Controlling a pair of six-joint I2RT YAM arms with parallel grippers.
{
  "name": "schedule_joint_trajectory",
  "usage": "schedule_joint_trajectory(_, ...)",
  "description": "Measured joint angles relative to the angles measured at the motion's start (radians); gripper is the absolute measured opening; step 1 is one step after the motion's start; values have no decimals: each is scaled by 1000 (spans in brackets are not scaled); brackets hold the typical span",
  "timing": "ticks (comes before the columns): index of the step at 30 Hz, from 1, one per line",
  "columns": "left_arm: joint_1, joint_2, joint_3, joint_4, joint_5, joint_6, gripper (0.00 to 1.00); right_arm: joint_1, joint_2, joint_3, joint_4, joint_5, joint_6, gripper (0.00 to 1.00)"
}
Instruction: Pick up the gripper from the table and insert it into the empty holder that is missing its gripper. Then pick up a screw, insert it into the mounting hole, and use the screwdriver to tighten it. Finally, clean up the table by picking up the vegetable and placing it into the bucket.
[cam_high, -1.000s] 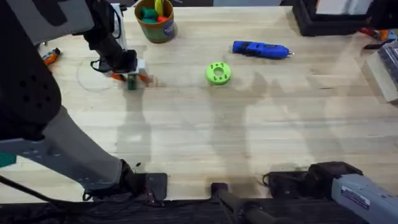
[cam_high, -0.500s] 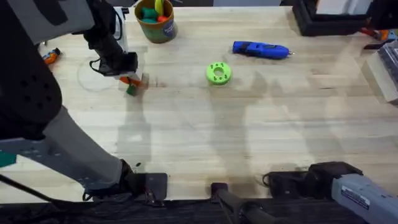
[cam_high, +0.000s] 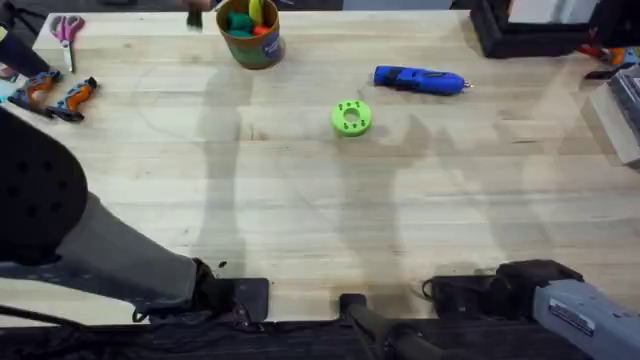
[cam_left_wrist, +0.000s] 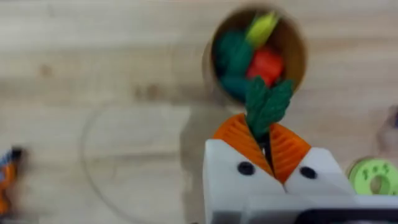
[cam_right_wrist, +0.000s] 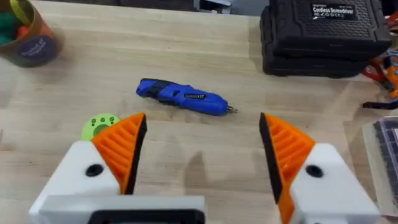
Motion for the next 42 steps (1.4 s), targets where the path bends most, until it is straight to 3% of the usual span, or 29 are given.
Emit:
schedule_joint_trajectory(11, -106, 70, 9, 198, 23, 8, 12, 0, 0, 0, 0, 0, 0, 991)
schedule_joint_trajectory(19, -107, 178, 9, 286, 24, 10, 10, 0, 0, 0, 0, 0, 0, 991)
schedule_joint_trajectory(28, -107, 270, 9, 293, 25, 10, 11, 0, 0, 0, 0, 0, 0, 991)
schedule_joint_trajectory(42, -107, 276, 8, 296, 25, 12, 640, 0, 0, 0, 0, 0, 0, 991)
